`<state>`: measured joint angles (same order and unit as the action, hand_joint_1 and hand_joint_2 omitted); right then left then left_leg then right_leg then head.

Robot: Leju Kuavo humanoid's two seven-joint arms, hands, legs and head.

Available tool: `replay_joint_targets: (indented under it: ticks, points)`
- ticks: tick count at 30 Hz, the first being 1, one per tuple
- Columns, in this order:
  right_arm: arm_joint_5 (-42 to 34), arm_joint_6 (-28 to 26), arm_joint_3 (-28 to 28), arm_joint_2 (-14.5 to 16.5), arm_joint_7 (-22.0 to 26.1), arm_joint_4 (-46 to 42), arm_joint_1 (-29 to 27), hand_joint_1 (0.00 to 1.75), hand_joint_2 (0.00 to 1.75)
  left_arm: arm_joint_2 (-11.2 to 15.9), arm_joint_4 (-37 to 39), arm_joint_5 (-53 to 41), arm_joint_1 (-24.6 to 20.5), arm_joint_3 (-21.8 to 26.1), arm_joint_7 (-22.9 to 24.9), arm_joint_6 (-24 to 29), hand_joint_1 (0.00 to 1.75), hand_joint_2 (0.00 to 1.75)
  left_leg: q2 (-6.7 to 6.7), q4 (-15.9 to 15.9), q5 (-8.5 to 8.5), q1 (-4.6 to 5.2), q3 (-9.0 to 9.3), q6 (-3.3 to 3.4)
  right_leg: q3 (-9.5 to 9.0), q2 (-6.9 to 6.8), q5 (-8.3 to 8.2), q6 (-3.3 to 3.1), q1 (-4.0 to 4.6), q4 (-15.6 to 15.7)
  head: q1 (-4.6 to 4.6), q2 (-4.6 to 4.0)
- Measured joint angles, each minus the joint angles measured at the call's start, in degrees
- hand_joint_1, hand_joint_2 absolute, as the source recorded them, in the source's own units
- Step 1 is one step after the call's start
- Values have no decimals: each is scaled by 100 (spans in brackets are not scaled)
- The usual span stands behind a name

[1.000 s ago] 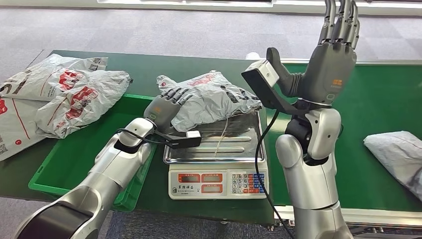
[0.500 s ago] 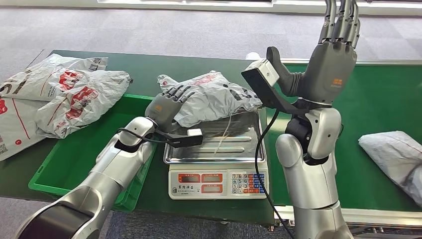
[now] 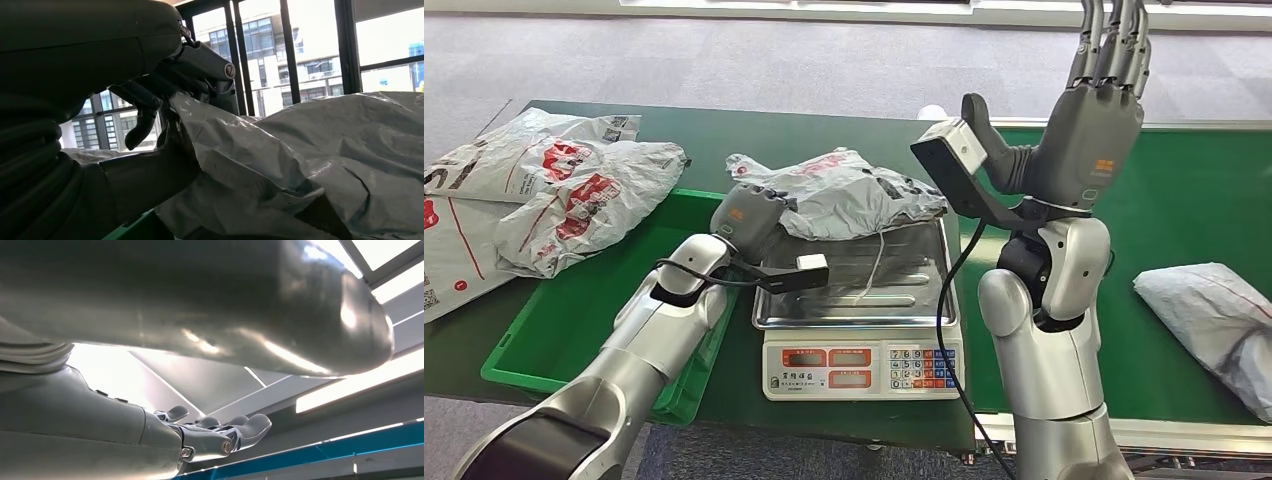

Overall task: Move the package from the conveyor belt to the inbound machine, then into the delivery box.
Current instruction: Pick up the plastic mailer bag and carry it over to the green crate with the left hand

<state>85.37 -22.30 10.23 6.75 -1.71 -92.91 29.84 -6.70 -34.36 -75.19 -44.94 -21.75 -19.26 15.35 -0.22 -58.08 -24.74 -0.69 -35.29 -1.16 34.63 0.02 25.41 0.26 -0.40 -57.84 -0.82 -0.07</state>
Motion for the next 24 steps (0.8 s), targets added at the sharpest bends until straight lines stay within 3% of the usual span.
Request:
replay_joint_targets:
  ticks: [8,10,12,14,21,24]
  points:
    - [-25,-63,0,0,30,1,-91,0,0,115,-222,-18,143,0,140,203,175,175,0,0,0,0,0,0,0,0,0,0,0,0,0,0]
    - [-25,-68,0,0,43,0,-136,0,0,179,-328,-247,187,5,580,628,175,175,2,0,0,-1,0,0,1,1,0,0,1,0,0,0]
    - [-8,-55,0,0,50,-1,-189,0,0,276,-513,-668,204,29,1311,1203,175,175,4,0,0,-1,0,0,2,2,0,0,3,0,-1,0]
    - [18,-41,0,0,51,-5,-242,0,0,401,-789,-971,196,105,1788,1404,175,175,4,1,0,-2,0,-1,3,3,0,-1,5,-1,-1,0]
    - [48,-36,0,1,49,-17,-304,0,0,674,-1653,-1078,205,607,1867,1135,175,175,3,1,2,-4,-2,-3,2,-1,0,-1,7,-1,0,0]
    - [50,-42,0,3,45,-17,-304,0,0,818,-1801,-1080,173,633,2395,1299,175,175,6,1,2,-4,-2,-3,2,2,-1,-2,7,-1,-1,0]
